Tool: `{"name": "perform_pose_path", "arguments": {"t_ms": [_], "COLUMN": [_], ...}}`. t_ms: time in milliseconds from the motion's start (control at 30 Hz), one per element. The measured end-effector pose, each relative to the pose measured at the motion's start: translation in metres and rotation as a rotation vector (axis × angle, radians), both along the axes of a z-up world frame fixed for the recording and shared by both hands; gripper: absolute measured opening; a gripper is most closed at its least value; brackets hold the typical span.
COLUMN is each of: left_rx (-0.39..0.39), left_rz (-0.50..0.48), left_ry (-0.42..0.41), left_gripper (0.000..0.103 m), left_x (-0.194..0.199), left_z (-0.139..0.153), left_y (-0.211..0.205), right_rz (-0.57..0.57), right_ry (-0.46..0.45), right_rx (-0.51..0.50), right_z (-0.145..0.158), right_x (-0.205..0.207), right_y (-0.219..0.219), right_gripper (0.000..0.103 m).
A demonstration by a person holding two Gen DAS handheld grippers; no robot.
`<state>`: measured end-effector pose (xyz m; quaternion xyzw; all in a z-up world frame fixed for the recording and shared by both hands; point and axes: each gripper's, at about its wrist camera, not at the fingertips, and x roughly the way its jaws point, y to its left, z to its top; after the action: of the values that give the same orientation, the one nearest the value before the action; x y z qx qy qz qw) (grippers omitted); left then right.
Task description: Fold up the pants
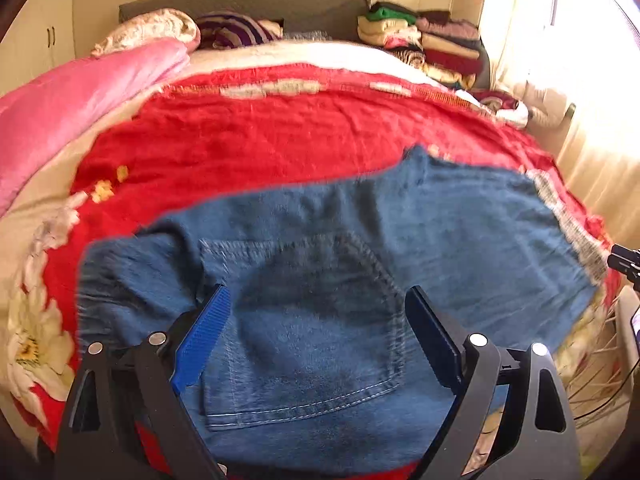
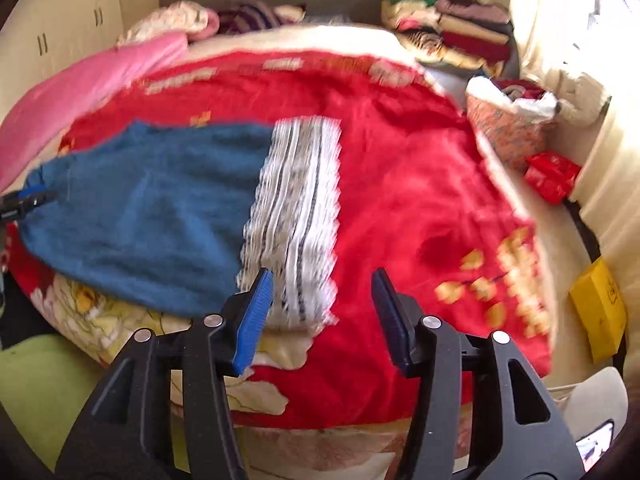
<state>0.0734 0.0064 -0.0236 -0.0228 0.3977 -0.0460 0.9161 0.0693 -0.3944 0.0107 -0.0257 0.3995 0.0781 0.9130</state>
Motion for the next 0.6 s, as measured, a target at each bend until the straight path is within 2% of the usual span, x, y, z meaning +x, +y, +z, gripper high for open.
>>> {"name": "perform_pose_path", "arguments": {"t_ms": [67, 100, 200, 267, 300, 400, 600], "left_rx": [-0.009, -0.012, -0.002, 0.008, 0.013, 0.024, 0.047], "left_rz": [0.006, 0.011, 0.019, 0.028, 0.032, 0.034, 0.025], "left_ry": [-0.026, -0.038, -0.083, -0.099, -0.107, -0.127, -0.14], "left_gripper": [0.09, 0.094, 0.095, 0.095, 0.099, 0.098, 0.099], "left_x": [-0.005, -0.007, -0.015, -0.018, -0.02, -0.024, -0.029], "left_z": [0.012, 0.018, 0.036, 0.044, 0.048, 0.059, 0.07], "left_y": [0.001, 0.002, -0.001, -0.003, -0.005, -0.01, -0.021], "right_rz": [0.0, 0.013, 0.07, 0.099, 0.108, 0.14, 0.181], "right_ry": [-0.051, -0.087, -0.136, -0.157, -0.167, -0.19, -0.216], "right_rx": [0.021, 0.041, 0.042, 0.047, 0.057, 0.086, 0.113], "right_z": [0.013, 0.022, 0.034, 0.04, 0.042, 0.048, 0.053], "right_x": [-0.002, -0.005, -0.007, -0.007, -0.008, -0.01, -0.013], "right_y": [-0.002, 0.001, 0.016, 0.029, 0.033, 0.045, 0.071], "right_gripper": [0.051, 0.054, 0.058, 0.062, 0.064, 0.072, 0.08]}}
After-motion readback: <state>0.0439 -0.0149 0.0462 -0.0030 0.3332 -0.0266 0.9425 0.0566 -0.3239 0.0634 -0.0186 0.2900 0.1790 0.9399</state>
